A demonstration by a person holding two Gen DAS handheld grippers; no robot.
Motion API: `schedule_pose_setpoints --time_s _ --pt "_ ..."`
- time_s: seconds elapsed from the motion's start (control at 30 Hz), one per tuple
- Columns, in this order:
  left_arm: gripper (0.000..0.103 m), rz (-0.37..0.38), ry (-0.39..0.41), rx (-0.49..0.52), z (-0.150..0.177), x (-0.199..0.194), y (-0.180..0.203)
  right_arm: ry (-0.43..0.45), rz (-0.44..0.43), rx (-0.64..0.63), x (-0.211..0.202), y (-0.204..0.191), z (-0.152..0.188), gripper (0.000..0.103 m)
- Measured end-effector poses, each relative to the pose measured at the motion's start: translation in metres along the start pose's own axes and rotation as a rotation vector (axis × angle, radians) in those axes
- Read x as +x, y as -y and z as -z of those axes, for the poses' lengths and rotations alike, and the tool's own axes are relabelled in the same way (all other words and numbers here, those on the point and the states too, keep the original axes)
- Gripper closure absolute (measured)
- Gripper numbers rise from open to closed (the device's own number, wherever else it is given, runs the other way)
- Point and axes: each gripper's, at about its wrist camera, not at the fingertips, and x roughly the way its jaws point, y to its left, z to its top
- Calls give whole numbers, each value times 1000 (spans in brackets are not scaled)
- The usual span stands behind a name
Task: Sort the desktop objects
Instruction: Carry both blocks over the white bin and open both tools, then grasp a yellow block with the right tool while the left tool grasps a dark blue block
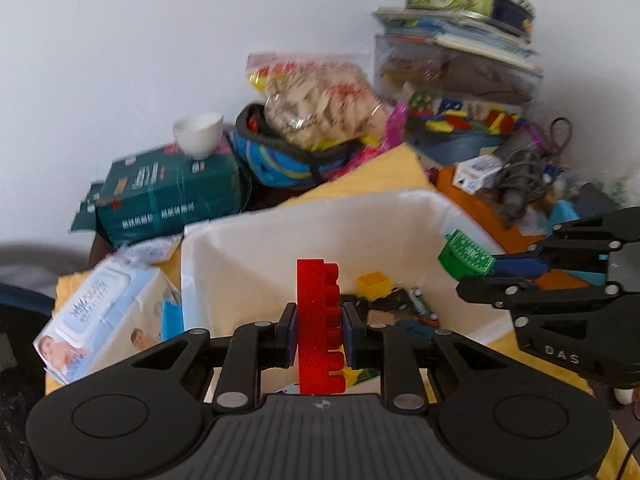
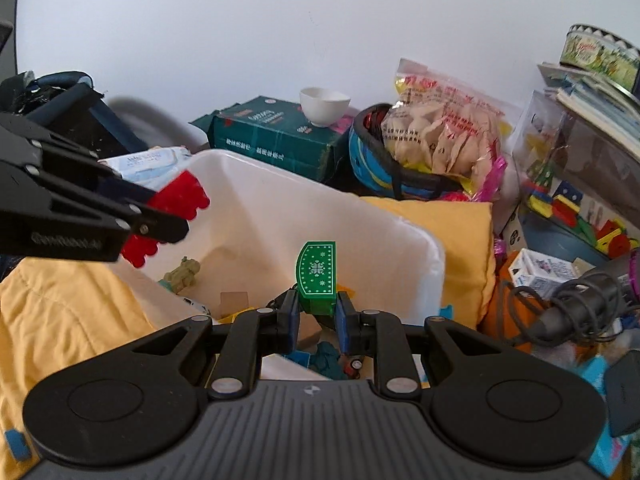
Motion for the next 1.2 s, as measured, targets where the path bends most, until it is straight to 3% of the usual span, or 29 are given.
schedule_pose_setpoints --time_s 0.13,0.2,0.27,0.47,0.67,0.83,1.2 --pt "76 4 -53 -13 7 27 -8 -40 8 9 20 0 0 81" --pt "73 -3 -67 -26 11 36 -11 -61 23 21 29 1 2 72" --pt "59 5 -61 -45 14 37 -14 -74 19 43 33 3 4 72" --pt "54 -4 -4 -29 8 12 -8 -29 19 42 17 -2 3 69" --pt "40 -35 64 16 15 -36 11 40 -7 19 -23 -12 9 63" --pt "40 -47 21 8 54 -62 27 57 -56 -45 -59 -27 39 63" --pt "40 -52 -148 -79 149 -82 58 -83 -153 -67 -91 -39 127 63"
